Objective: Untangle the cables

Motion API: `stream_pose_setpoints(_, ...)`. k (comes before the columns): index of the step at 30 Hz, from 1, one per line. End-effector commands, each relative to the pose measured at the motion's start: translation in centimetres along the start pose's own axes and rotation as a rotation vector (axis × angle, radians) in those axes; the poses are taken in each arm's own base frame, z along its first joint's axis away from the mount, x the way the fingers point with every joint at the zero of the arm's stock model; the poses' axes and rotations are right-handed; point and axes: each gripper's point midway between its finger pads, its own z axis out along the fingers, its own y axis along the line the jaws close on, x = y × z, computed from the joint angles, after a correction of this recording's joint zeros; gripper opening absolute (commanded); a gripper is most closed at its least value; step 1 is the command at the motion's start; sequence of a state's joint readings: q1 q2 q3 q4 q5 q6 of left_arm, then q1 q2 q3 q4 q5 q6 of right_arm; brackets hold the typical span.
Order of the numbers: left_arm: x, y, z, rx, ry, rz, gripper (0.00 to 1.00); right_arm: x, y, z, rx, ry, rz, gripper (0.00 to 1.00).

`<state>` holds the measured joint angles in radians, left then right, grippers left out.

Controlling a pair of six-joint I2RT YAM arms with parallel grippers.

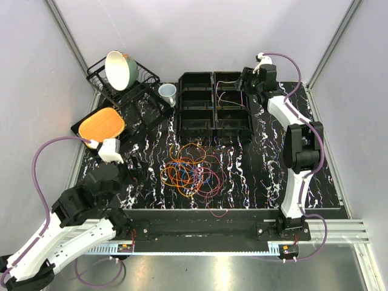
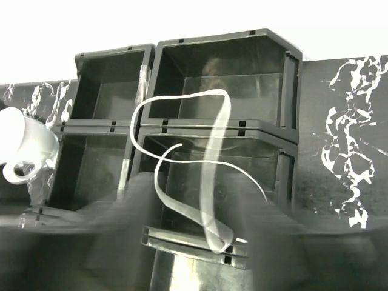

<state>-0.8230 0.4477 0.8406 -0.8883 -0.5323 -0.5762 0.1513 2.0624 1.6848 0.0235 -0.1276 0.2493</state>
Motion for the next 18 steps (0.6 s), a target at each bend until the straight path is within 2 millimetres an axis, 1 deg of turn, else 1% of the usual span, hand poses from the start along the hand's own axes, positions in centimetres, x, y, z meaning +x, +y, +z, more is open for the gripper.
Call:
stream_pose_setpoints(1,-1.1,-0.1,0.3,-0.011,-0.046,-0.017,0.99,-2.8,2.3,-1.2,-0.062,-0.012,-0.004,0.77)
stream_pose_setpoints(2,-1.1,-0.1,0.3,-0.011,-0.046,-0.017,0.99,-2.9,2.2,-1.4,-0.058,-0.014,-0.002,0.8)
stream_pose_setpoints(3,-1.0,-0.1,0.3,-0.011,-0.045,-0.016,0.99,-3.7,2.3,-2.0,-0.051,-0.033,-0.004,0.8)
stream_pose_setpoints(4,-1.1,-0.1,0.3,-0.009,-0.046,-0.019,0.99,-3.7,2.4,-2.3,-0.048,-0.032,-0.003,0.8)
stream_pose_setpoints(5,-1.1,-0.1,0.3,-0.009,-0.048,-0.021,0.99,-4.1,2.5,-2.6,-0.047,-0.042,-0.004,0.8)
stream_pose_setpoints(6,-1.0,-0.1,0.3,-0.009,-0.046,-0.018,0.99,-4.9,2.8,-3.4,-0.053,-0.059,-0.005,0.81)
stream_pose_setpoints(7,-1.1,-0.1,0.3,-0.008,-0.047,-0.019,0.99,-5.1,3.0,-3.7,-0.054,-0.062,-0.004,0.8)
stream_pose_setpoints(9,-1.1,-0.1,0.2,-0.005,-0.049,-0.02,0.99,-6.4,3.7,-4.9,-0.069,-0.082,-0.005,0.81)
stream_pose_setpoints(11,-1.0,-0.2,0.3,-0.006,-0.045,-0.018,0.99,-6.8,4.0,-5.7,-0.072,-0.081,0.006,0.81)
stream_pose_setpoints(12,-1.0,-0.2,0.3,-0.008,-0.042,-0.016,0.99,-7.5,4.6,-6.6,-0.088,-0.093,0.007,0.81)
stream_pose_setpoints(14,-1.0,-0.3,0.4,-0.006,-0.038,-0.015,0.99,-7.3,4.9,-7.4,-0.096,-0.082,0.026,0.81)
stream_pose_setpoints(15,-0.9,-0.3,0.5,-0.008,-0.033,-0.012,0.99,-7.9,5.5,-8.4,-0.111,-0.092,0.026,0.81)
stream_pose_setpoints(16,-0.8,-0.3,0.5,-0.008,-0.03,-0.01,0.99,-7.3,5.4,-8.7,-0.109,-0.078,0.043,0.81)
stream_pose_setpoints(17,-0.7,-0.3,0.6,-0.007,-0.026,-0.008,0.99,-7.2,5.6,-9.1,-0.113,-0.075,0.054,0.82)
stream_pose_setpoints(18,-0.7,-0.4,0.6,-0.008,-0.024,-0.007,0.99,-7.7,6.1,-10.1,-0.129,-0.081,0.061,0.81)
